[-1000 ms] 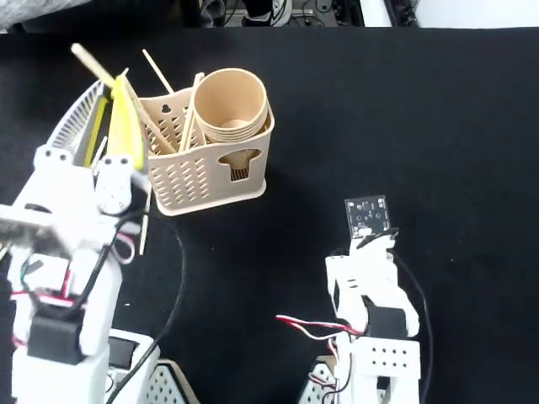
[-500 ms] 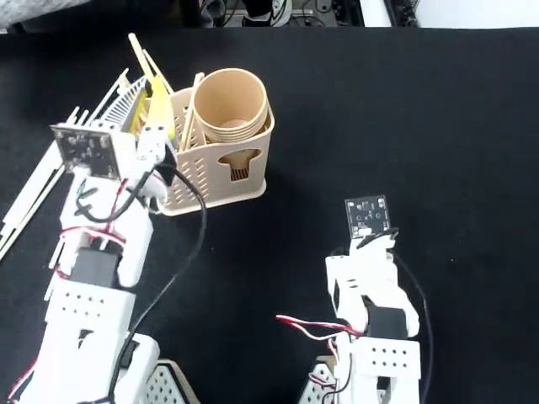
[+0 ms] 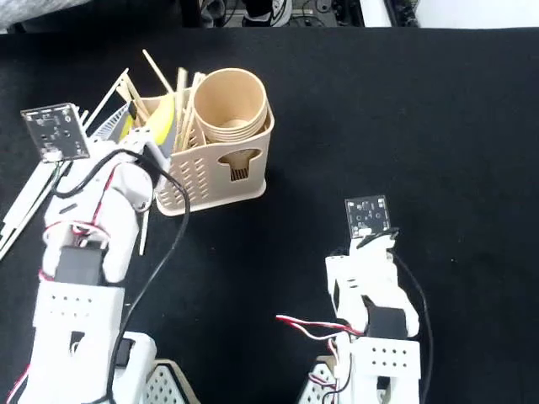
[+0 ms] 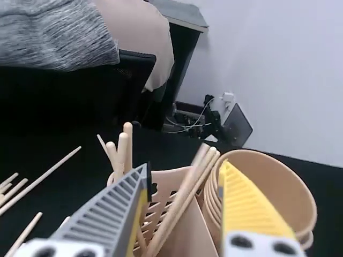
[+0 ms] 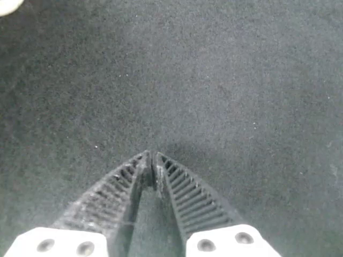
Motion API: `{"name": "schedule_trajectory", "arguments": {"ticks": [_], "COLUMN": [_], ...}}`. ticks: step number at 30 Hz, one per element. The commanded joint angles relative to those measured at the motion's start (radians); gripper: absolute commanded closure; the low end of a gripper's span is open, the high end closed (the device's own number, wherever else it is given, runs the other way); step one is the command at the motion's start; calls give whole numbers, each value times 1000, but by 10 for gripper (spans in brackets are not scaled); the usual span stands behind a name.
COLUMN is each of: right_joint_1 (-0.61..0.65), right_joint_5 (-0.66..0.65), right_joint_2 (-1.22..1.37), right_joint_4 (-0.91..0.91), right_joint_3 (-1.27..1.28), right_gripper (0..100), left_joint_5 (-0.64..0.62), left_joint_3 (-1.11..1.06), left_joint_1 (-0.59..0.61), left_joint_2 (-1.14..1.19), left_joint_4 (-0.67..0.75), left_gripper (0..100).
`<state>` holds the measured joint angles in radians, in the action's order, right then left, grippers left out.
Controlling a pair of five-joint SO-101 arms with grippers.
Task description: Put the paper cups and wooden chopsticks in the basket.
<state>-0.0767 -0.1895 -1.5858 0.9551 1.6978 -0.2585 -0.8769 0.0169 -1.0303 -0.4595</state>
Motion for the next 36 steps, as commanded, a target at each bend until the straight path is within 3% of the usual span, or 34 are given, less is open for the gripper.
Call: {"name": "schedule_trajectory", "arguments": {"ticks": [1,4,9,13,18,26,32,36], "right_joint_1": [12,12,12,12,12,12,12,12], "right_joint_5": [-5,-5,-5,-5,-5,-5,-5,-5], "right_joint_2": [-10,-10,-10,-10,-10,-10,-10,-10], "right_joint_4": [3,3,3,3,3,3,3,3], "right_joint_3": [-2,-2,-2,-2,-2,-2,-2,-2], "right_gripper": [986,986,986,986,986,986,986,986], "left_joint_5": [94,103,106,133,241,353,582,629], "left_joint_3": [151,234,331,328,338,423,539,702], "left_joint_1": [16,101,415,573,674,723,651,591], "left_joint_2": [-106,-164,-94,141,466,844,1040,1208], "left_joint_4": [-218,-390,-601,-629,-620,-523,-474,-471], "left_gripper": [780,780,779,778,777,776,776,777]}}
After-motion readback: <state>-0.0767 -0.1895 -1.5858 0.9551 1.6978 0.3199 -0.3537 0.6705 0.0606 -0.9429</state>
